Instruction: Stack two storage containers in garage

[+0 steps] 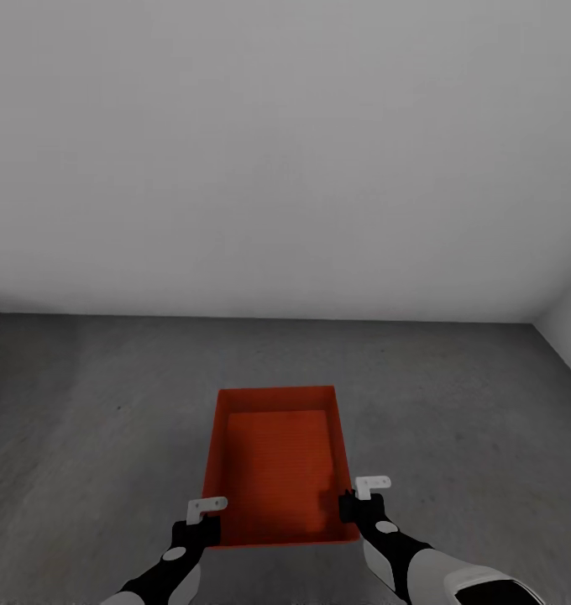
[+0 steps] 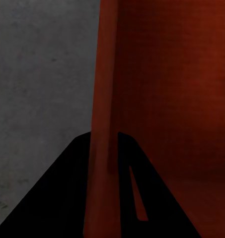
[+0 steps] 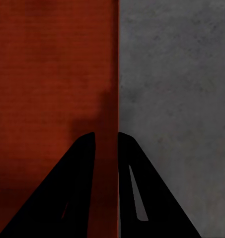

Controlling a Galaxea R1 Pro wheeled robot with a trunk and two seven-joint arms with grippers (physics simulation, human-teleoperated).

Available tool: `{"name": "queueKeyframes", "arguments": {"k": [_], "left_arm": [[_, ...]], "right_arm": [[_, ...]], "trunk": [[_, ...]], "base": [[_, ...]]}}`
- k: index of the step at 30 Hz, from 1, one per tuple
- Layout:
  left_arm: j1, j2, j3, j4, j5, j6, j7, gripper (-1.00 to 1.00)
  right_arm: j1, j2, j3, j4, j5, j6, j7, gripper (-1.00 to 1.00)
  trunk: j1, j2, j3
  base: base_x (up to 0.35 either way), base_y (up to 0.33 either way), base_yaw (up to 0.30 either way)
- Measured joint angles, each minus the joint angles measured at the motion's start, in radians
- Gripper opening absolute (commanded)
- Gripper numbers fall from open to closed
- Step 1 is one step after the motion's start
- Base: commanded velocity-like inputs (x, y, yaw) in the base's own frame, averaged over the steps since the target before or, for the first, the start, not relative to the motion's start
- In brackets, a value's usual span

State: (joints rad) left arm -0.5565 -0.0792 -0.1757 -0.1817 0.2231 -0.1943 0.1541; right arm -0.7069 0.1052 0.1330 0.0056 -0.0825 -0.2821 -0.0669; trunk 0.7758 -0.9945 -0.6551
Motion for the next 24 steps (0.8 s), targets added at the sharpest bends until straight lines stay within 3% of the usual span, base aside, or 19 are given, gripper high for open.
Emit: {"name": "queueKeyframes", "arguments": {"k": [24], "left_arm": [[0.000, 0.000, 0.001, 0.004, 0.000, -0.006, 0.000, -1.00]], "right_arm": [[0.000, 0.001, 0.006, 0.000, -0.004, -0.001, -0.002, -1.00]], "trunk": [[0.000, 0.000, -0.029]], "base": [[0.000, 0.000, -0.062]]}}
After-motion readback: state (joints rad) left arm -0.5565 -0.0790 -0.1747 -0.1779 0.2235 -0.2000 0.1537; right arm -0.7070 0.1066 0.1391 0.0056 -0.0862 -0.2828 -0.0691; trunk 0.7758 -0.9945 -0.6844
